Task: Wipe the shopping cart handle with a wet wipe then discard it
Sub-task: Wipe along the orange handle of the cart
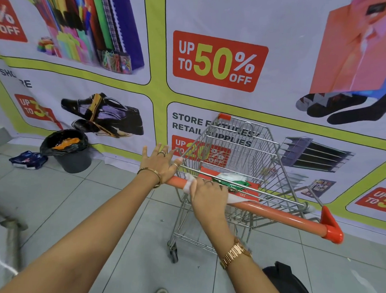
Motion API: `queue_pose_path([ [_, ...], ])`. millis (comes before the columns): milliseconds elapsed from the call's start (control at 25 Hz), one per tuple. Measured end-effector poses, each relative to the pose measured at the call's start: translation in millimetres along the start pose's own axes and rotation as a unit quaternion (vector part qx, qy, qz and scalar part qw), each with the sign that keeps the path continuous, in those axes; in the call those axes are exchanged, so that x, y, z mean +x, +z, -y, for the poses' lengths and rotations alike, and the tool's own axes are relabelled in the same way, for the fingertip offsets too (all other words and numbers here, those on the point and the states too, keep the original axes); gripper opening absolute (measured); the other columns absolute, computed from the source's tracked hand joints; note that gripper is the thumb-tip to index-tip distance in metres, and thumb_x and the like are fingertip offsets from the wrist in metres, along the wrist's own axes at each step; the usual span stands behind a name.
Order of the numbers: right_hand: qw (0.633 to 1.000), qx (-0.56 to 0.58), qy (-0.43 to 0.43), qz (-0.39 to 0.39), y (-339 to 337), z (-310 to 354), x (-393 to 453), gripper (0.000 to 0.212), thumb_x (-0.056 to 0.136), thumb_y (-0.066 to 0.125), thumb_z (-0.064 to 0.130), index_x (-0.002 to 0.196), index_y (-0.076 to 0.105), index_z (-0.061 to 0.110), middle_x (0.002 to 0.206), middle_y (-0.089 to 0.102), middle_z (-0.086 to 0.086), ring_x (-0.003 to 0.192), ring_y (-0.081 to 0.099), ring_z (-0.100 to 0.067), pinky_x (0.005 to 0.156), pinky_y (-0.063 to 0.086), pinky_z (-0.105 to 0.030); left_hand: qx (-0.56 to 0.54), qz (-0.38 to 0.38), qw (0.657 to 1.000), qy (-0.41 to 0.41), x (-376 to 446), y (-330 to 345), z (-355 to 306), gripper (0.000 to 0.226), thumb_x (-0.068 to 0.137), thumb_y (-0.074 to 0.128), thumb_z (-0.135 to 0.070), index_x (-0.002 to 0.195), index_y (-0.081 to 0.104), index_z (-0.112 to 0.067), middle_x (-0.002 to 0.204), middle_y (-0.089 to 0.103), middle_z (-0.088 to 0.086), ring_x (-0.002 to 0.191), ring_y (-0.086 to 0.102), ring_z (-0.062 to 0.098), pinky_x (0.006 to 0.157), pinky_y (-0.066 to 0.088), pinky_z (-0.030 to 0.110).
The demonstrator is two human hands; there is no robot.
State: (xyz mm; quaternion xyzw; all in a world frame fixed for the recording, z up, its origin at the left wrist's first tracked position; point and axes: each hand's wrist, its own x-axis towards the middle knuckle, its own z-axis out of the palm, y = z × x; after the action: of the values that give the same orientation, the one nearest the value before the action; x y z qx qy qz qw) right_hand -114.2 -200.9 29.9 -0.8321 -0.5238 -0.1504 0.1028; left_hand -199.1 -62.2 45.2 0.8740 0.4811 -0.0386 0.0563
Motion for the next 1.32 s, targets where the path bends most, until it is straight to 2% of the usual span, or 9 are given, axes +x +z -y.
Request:
queue_pose_path([
  [240, 0.999, -0.031, 0.031, 0.020, -6, -75, -23, 0.035, 0.081, 0.027, 0.025, 0.058, 0.053, 0.018, 0.046, 0.060, -0.001, 0.041, 0.053, -0.020, 0.052, 0.024, -0.026, 0.018, 0.002, 1.000, -0.012, 2, -2, 1, 0.063, 0.093, 0.011, -0.054, 0.148, 0.020, -0.025, 0.160, 0.013, 0.001, 0.149, -0.001, 0.020, 0.117, -0.003, 0.057],
  [360, 0.994, -0.039, 0.044, 0.095, -11, -68, -19, 0.034, 0.088, 0.024, 0.022, 0.084, 0.057, 0.016, 0.076, 0.069, -0.004, 0.072, 0.062, -0.025, 0.065, 0.036, -0.033, 0.024, -0.004, 1.000, -0.003, -2, -2, -6, 0.065, 0.092, 0.010, -0.056, 0.149, 0.017, -0.026, 0.160, 0.014, 0.002, 0.149, 0.000, 0.021, 0.117, -0.003, 0.057],
  [440, 0.994, -0.028, 0.015, 0.104, -13, -38, -9, 0.020, 0.090, 0.039, 0.022, 0.097, 0.056, 0.014, 0.088, 0.069, -0.005, 0.083, 0.062, -0.025, 0.076, 0.041, -0.037, 0.032, -0.004, 0.999, 0.003, -2, -2, -8, 0.065, 0.092, 0.009, -0.057, 0.149, 0.016, -0.026, 0.160, 0.015, 0.002, 0.149, 0.001, 0.021, 0.117, -0.002, 0.057],
  [600, 0.996, 0.027, -0.029, 0.074, -11, -1, 0, 0.015, 0.075, 0.056, 0.026, 0.063, 0.061, 0.019, 0.048, 0.063, -0.001, 0.045, 0.059, -0.021, 0.052, 0.044, -0.026, 0.042, -0.002, 0.999, 0.002, 0, -1, -3, 0.066, 0.091, 0.009, -0.058, 0.149, 0.018, -0.026, 0.160, 0.016, 0.001, 0.149, 0.001, 0.020, 0.118, -0.001, 0.057],
  [760, 0.997, 0.014, 0.025, 0.070, -8, -69, -25, 0.023, 0.079, 0.047, 0.022, 0.061, 0.059, 0.018, 0.049, 0.062, 0.000, 0.045, 0.057, -0.020, 0.051, 0.041, -0.026, 0.047, 0.000, 0.999, 0.003, 4, -2, 3, 0.066, 0.091, 0.012, -0.059, 0.149, 0.017, -0.028, 0.160, 0.013, 0.000, 0.149, -0.001, 0.020, 0.117, -0.002, 0.058],
  [880, 0.988, -0.036, 0.111, 0.105, -19, -112, -40, 0.045, 0.084, 0.020, 0.023, 0.072, 0.061, 0.013, 0.065, 0.068, -0.006, 0.063, 0.063, -0.026, 0.065, 0.042, -0.033, 0.087, 0.026, 0.996, -0.013, 7, -7, -1, 0.067, 0.090, 0.009, -0.061, 0.149, 0.009, -0.030, 0.161, 0.005, 0.001, 0.148, -0.007, 0.020, 0.115, -0.007, 0.060],
  [1000, 0.977, -0.057, 0.119, 0.168, -30, -104, -18, 0.030, 0.090, 0.032, 0.016, 0.099, 0.061, 0.014, 0.097, 0.068, -0.003, 0.092, 0.063, -0.027, 0.092, 0.037, -0.044, 0.027, 0.036, 0.999, -0.013, 4, -9, -26, 0.070, 0.089, 0.008, -0.063, 0.150, 0.005, -0.030, 0.161, -0.001, 0.001, 0.148, -0.011, 0.021, 0.112, -0.012, 0.061],
  [1080, 0.977, -0.018, 0.100, 0.188, -33, -79, -1, 0.027, 0.090, 0.037, 0.012, 0.102, 0.061, 0.014, 0.101, 0.066, -0.003, 0.095, 0.061, -0.026, 0.100, 0.033, -0.049, 0.018, 0.023, 1.000, 0.010, 1, -3, -42, 0.068, 0.089, 0.008, -0.062, 0.150, 0.007, -0.031, 0.161, 0.001, -0.001, 0.148, -0.010, 0.019, 0.112, -0.013, 0.060],
  [1320, 0.986, -0.056, 0.023, 0.156, -23, -77, -9, 0.016, 0.084, 0.046, 0.010, 0.092, 0.061, 0.010, 0.084, 0.070, -0.007, 0.076, 0.063, -0.027, 0.075, 0.039, -0.036, 0.042, 0.019, 0.999, -0.005, 6, 4, -36, 0.068, 0.088, 0.011, -0.064, 0.149, 0.012, -0.033, 0.161, 0.005, 0.000, 0.148, -0.008, 0.022, 0.113, -0.010, 0.061],
])
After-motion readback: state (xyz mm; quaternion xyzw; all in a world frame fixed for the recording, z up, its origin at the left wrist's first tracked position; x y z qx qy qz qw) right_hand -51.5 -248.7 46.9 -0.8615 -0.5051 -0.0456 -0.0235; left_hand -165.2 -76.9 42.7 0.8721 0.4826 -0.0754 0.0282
